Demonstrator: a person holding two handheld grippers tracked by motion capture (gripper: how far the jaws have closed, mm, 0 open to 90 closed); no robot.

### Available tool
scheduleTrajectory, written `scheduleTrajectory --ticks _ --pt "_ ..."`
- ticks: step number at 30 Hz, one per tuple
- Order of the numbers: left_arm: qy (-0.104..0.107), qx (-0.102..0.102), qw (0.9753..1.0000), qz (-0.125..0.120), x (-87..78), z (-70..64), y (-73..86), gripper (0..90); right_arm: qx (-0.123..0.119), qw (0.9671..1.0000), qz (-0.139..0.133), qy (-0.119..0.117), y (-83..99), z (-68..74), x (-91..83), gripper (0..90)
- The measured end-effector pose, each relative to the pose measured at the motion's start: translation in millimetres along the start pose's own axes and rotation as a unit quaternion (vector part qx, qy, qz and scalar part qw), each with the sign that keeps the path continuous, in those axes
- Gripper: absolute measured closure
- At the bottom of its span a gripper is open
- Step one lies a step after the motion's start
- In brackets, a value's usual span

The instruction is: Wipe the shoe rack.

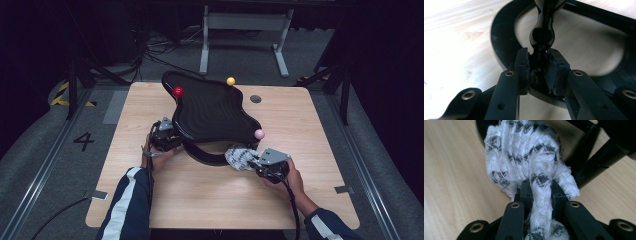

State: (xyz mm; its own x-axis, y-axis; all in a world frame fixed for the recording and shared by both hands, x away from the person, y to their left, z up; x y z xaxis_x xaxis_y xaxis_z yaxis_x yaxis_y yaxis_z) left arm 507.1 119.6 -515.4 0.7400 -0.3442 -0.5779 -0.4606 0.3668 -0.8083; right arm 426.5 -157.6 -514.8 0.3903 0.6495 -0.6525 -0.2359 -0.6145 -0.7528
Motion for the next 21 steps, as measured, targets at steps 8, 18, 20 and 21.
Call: scheduleTrajectory --ticks 8,18,20,21 --pt "0.018 0.026 0.9995 0.002 -17.9 -17.2 10.4 72.3 0.029 0.9987 -0.037 0.019 -1.7 -18.5 -16.1 77.1" --pt "0.037 0.026 0.999 0.002 -25.9 -31.9 19.3 68.8 0.021 0.9983 -0.026 0.047 0.7 -28.1 -20.4 77.0" --pt "0.035 0.036 0.9987 0.009 -22.2 -32.0 21.9 67.5 0.019 0.9978 -0.025 0.058 2.0 -32.2 -24.5 77.0" --pt "0.035 0.041 0.9985 0.008 -20.5 -33.1 22.1 67.0 0.022 0.9974 -0.027 0.062 3.2 -34.8 -27.4 77.0"
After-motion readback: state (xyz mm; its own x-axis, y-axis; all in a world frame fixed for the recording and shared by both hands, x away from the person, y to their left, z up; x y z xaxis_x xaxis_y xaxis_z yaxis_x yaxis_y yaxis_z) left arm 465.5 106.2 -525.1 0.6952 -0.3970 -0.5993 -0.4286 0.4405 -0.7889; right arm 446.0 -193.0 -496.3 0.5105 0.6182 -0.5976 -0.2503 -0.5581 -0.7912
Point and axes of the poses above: each handheld gripper's, and its own axes: x roughly forward along the jaws, y roughly out of its underside, z roughly to its left, the point moved 9 cm from there along x, roughly forward along the jaws, and after that the axes turned 15 degrees about -y, right-handed, at the moved point
